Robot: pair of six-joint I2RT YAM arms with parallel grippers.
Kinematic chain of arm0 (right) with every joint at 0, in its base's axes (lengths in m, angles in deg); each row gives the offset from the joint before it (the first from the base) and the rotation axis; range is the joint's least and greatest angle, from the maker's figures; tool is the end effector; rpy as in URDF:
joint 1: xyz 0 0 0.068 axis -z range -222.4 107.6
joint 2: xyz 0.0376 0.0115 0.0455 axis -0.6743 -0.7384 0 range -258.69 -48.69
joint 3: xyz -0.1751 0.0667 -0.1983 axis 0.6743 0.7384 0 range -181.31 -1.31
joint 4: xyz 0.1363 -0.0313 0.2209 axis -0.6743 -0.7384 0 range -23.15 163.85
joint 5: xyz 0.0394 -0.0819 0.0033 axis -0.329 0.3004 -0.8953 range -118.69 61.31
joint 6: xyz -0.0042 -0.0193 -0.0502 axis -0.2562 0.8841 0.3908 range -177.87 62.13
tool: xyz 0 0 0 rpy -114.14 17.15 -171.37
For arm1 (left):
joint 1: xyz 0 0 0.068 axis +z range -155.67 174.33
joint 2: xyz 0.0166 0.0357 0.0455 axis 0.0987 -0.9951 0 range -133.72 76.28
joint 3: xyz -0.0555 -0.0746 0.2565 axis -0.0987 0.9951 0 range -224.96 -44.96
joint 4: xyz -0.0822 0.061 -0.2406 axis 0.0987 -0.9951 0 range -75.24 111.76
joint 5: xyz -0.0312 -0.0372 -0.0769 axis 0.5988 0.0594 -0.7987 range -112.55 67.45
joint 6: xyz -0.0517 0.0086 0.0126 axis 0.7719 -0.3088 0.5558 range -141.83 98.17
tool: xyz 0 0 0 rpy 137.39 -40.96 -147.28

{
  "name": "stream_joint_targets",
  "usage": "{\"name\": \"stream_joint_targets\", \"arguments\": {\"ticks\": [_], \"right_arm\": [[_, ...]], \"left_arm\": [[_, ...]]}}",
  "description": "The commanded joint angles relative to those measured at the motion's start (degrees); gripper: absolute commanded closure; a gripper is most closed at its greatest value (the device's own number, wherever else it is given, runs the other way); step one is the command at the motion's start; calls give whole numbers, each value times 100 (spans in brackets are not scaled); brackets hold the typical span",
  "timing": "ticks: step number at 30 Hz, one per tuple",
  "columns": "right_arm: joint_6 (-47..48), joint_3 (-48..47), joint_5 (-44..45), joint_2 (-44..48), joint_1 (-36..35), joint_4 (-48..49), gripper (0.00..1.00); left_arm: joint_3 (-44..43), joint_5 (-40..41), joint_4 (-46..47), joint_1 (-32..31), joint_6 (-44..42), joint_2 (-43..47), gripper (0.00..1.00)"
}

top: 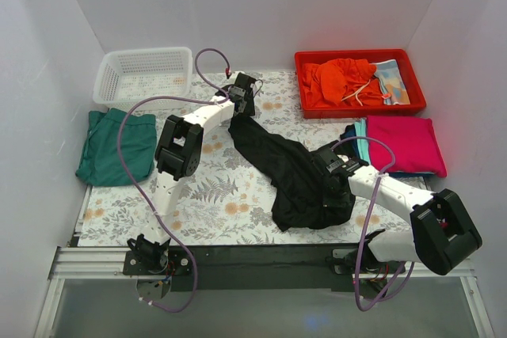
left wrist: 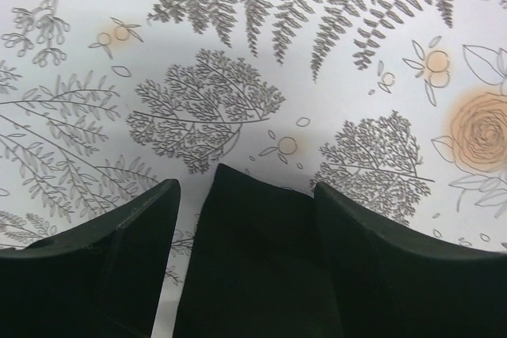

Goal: Fold and stack the t-shirts
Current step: Flatten out the tshirt

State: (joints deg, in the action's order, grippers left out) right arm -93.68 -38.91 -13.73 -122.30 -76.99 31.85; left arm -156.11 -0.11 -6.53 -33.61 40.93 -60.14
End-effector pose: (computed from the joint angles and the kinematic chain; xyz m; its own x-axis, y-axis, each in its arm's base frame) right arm 0.1712 0.1068 0.1652 -0.9481 0.0327 -0.3164 0.0621 0.9946 -0.0832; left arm 0.4675 -0.2326 0.1592 -0.5323 -0.6479 -0.5449 -0.5253 0.7575 -0.3876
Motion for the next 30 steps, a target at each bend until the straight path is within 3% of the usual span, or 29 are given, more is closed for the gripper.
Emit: {"name": "stream_joint_targets", "arguments": {"ticks": [1,7,10,16,21,24,25,30], "right_arm": [[-93,69,-169,-93,-48,7,99],[-101,69,-178,-137,-48,34,99],[-128,87,-178,-110,-48,34,99],[-198,131,-178,-84,-57,25,99],[-242,113,-160,-110,-57,43,99],[-251,104,-151,-154,-57,60,99],[-259,96,-151,-154,-57,69,99],[-251,-10,-116,-189,-74,69,99]], "left_arm": [[-152,525,-53,35,-71,107,33],[-292,394,-123,44,-115,-68,34],[-556,201,-368,52,-98,-297,44],[-688,-116,-633,44,-167,-385,79],[-539,-196,-774,52,-185,-254,80],[-355,-152,-757,52,-212,-122,90],[-320,-126,-757,52,-220,-69,100],[-197,129,-765,52,-229,247,100]]}}
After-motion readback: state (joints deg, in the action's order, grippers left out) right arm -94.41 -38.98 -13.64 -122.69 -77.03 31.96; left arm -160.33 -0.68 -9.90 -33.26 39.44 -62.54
